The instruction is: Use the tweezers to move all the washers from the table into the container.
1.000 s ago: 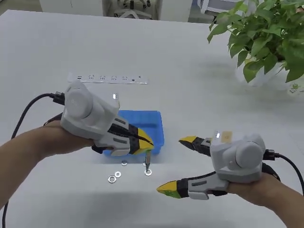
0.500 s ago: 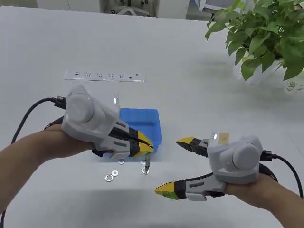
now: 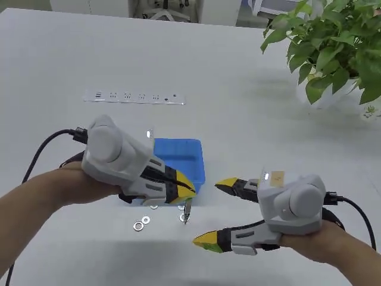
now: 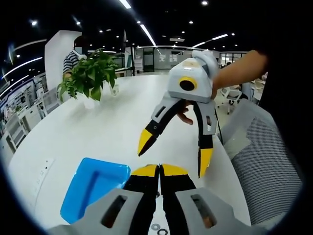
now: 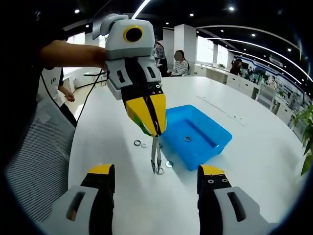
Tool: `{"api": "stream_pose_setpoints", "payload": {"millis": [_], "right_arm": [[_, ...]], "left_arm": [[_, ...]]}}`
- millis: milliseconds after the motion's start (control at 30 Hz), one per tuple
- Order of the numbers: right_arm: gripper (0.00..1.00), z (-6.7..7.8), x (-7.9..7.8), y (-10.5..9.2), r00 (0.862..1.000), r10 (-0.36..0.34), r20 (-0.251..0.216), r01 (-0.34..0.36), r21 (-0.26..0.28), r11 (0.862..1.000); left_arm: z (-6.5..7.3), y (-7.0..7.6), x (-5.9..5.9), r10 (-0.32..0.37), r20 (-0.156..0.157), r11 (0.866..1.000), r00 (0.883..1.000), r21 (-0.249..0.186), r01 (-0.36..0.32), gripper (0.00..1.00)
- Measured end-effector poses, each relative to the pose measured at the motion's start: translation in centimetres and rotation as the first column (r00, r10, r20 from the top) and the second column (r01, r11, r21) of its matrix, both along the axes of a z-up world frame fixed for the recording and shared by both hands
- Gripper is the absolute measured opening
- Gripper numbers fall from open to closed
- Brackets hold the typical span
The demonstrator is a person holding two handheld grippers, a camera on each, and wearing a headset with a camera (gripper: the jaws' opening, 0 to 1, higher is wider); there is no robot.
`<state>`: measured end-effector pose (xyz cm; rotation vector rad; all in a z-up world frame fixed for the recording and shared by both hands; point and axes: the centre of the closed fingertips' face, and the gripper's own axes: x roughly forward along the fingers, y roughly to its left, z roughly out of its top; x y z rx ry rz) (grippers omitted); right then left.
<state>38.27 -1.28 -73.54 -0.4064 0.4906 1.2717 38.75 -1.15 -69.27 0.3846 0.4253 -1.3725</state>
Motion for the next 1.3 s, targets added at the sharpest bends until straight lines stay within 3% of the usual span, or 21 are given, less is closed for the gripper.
{"api": "stream_pose_setpoints", "payload": {"millis": [567, 800, 1300], "right_arm": [[0.35, -0.9, 0.3, 1.5, 0.988, 0.152, 0.032, -0.15, -0.048, 0.987], [0.28, -1.9, 0.2, 2.1, 0.97, 0.237, 0.046, -0.231, -0.102, 0.968], [0.14, -3.3, 0.6, 3.0, 0.945, 0.325, 0.032, -0.317, -0.151, 0.936]], "left_arm": [[-0.3, 0.0, 0.0, -0.03, -0.005, 0.999, 1.0, 0.017, 0.03, 0.05], [-0.3, 0.1, -0.1, -0.035, -0.009, 0.999, 0.999, 0.017, 0.035, 0.05], [-0.2, -0.1, 0.0, -0.045, -0.014, 0.999, 0.999, 0.017, 0.045, 0.05]]}}
